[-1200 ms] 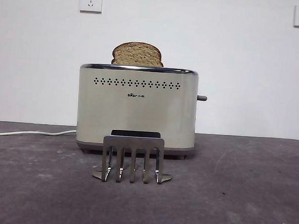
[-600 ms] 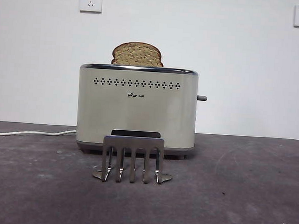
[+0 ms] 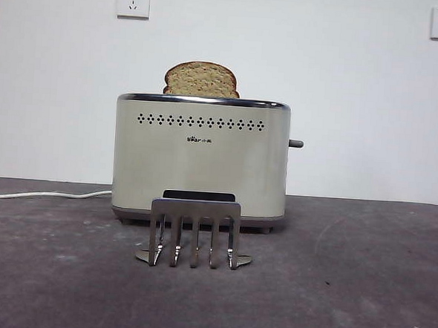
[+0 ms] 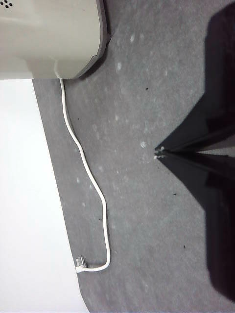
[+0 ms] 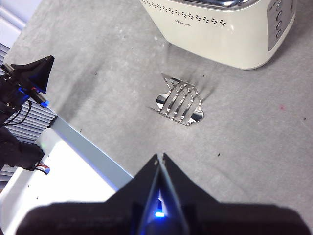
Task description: Pick up a slice of bread from the rack,put the bread on the toaster,press the button
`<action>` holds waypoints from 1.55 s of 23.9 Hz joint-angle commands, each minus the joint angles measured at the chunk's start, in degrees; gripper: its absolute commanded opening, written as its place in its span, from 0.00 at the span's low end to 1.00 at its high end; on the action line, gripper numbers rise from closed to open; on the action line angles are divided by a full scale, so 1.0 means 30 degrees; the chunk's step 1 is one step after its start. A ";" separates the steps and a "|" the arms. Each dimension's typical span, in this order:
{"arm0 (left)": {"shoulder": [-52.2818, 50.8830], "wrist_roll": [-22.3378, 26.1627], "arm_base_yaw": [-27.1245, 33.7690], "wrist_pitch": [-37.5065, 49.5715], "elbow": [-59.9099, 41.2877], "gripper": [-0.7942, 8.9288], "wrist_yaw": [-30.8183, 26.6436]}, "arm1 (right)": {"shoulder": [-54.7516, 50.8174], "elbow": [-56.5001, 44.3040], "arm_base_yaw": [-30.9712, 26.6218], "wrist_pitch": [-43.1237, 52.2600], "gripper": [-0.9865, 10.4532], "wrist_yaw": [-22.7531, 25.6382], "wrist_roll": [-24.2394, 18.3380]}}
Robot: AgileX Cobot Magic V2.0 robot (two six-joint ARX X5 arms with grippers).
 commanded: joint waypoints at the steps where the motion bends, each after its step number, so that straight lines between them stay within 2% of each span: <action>1: -0.0044 -0.0197 0.0058 0.0066 -0.0277 0.08 -0.0029 | 0.0000 -0.0102 0.0007 0.0044 0.09 0.0051 -0.0153; 8: -0.0044 -0.0197 0.0058 0.0066 -0.0277 0.08 -0.0029 | 0.0000 -0.0102 -0.0015 0.0044 0.09 0.0138 -0.0160; 10: -0.0044 -0.0197 0.0058 0.0066 -0.0277 0.08 -0.0029 | -0.0554 -0.0109 -0.0583 0.0685 0.09 0.0765 -0.1107; 12: -0.0044 -0.0204 0.0058 0.0066 -0.0277 0.08 -0.0029 | -0.1712 -0.0197 -0.1282 0.2149 0.09 0.1399 -0.0678; 14: -0.0044 -0.0197 0.0058 0.0066 -0.0277 0.08 -0.0022 | -0.3293 -0.0831 -0.1719 0.4641 0.09 0.1479 0.0328; 16: -0.0044 -0.0197 0.0058 0.0066 -0.0277 0.08 -0.0022 | -0.5209 -0.2361 -0.2470 0.6907 0.09 0.2106 0.0663; 17: -0.0044 -0.0197 0.0058 0.0066 -0.0277 0.08 -0.0029 | -0.6237 -0.3475 -0.2856 0.8087 0.09 0.2943 0.0794; 21: -0.0044 -0.0204 0.0058 0.0066 -0.0277 0.08 -0.0029 | -1.0440 -1.0054 -0.4218 1.4112 0.09 0.5843 0.2288; 24: -0.0044 -0.0197 0.0058 0.0066 -0.0277 0.08 -0.0022 | -1.2211 -1.3238 -0.4495 1.6881 0.09 0.6557 0.2448; 27: -0.0044 -0.0197 0.0058 0.0066 -0.0277 0.08 -0.0022 | -1.3894 -1.6451 -0.4605 1.9234 0.09 0.6572 0.2637; 30: -0.0044 -0.0204 0.0058 0.0066 -0.0277 0.08 -0.0029 | -1.5220 -1.8768 -0.4605 2.0181 0.09 0.6834 0.2710; 37: -0.0044 -0.0197 0.0058 0.0066 -0.0277 0.08 -0.0022 | -1.7850 -2.2498 -0.4605 2.0509 0.09 0.8779 0.3242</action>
